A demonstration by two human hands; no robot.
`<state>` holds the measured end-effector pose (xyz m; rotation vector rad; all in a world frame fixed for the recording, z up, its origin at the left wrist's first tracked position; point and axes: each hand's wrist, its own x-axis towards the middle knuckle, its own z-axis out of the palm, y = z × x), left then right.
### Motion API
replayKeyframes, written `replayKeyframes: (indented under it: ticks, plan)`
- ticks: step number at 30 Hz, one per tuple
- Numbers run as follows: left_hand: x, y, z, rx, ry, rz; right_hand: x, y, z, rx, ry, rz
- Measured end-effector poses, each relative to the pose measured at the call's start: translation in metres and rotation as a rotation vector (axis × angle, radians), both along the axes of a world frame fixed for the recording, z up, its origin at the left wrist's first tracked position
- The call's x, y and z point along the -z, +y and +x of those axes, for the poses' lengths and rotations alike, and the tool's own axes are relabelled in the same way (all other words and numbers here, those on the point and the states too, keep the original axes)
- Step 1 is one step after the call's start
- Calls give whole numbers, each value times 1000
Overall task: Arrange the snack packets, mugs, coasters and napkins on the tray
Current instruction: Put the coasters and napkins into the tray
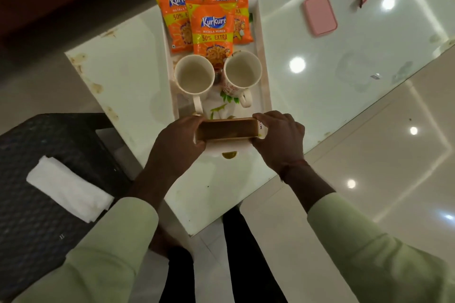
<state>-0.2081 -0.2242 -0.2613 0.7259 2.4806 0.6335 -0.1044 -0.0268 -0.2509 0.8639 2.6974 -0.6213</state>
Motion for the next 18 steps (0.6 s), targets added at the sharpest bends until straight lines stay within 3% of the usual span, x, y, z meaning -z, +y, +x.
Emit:
replayKeyframes:
  ticks: [14,18]
  plan:
    - [13,-5,13,-73,5,-11,16,-5,6,57,-23,-32]
    - [-5,-34,22,-175,99,73,-11,-28,18,143,147,1]
